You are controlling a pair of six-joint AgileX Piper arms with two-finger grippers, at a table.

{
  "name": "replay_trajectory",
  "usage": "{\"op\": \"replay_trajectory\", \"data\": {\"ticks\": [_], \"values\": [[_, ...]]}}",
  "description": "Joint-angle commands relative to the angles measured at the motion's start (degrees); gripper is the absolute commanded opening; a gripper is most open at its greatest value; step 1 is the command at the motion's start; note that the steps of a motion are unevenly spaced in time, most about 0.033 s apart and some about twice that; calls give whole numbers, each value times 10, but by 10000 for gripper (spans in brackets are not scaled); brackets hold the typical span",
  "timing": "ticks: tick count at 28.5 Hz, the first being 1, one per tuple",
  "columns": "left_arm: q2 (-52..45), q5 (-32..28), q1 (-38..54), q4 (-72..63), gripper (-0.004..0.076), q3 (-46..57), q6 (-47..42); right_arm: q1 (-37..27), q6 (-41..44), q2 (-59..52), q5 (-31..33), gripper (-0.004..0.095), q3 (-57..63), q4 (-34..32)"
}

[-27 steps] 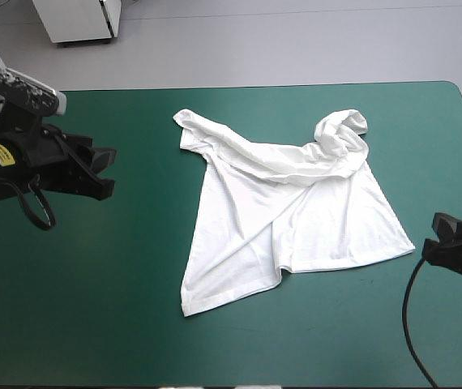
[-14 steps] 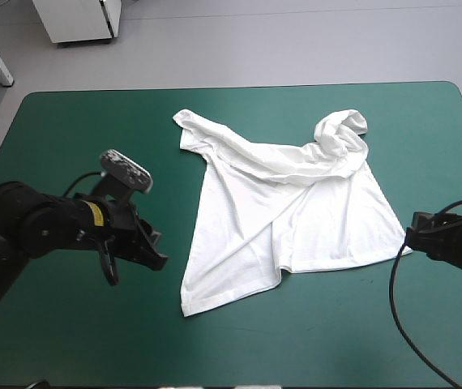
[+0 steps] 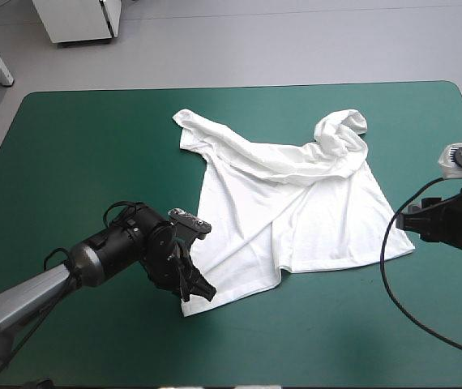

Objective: Fold the cloth

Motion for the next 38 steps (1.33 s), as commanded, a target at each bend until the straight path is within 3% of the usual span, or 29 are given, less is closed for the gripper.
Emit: {"op": "replay_trajectory", "data": {"ticks": [1, 17, 19, 22, 23, 32, 35, 38], "values": [[-1, -21, -5, -8, 264, -5, -44, -2, -6, 1, 0, 486, -13, 1], [93, -68, -9, -58, 251, 46, -92, -2, -7, 1, 0, 432, -13, -14], [97, -80, -9, -71, 185, 46, -91, -2, -7, 1, 0, 432, -13, -14], [97, -97, -9, -79, -8, 46, -91, -2, -7, 1, 0, 432, -13, -15], [97, -101, -9, -80, -20, 46, -88, -2, -7, 1, 0, 432, -12, -15], [97, -112, -9, -80, -22, 46, -80, -2, -4, 57, -25, 435, -11, -60], [97, -112, -9, -86, -22, 46, -74, -2, 13, 113, -37, 488, -12, -70], [97, -112, -9, -87, -22, 46, -65, -2, 26, 173, -24, 540, -13, -37]]}}
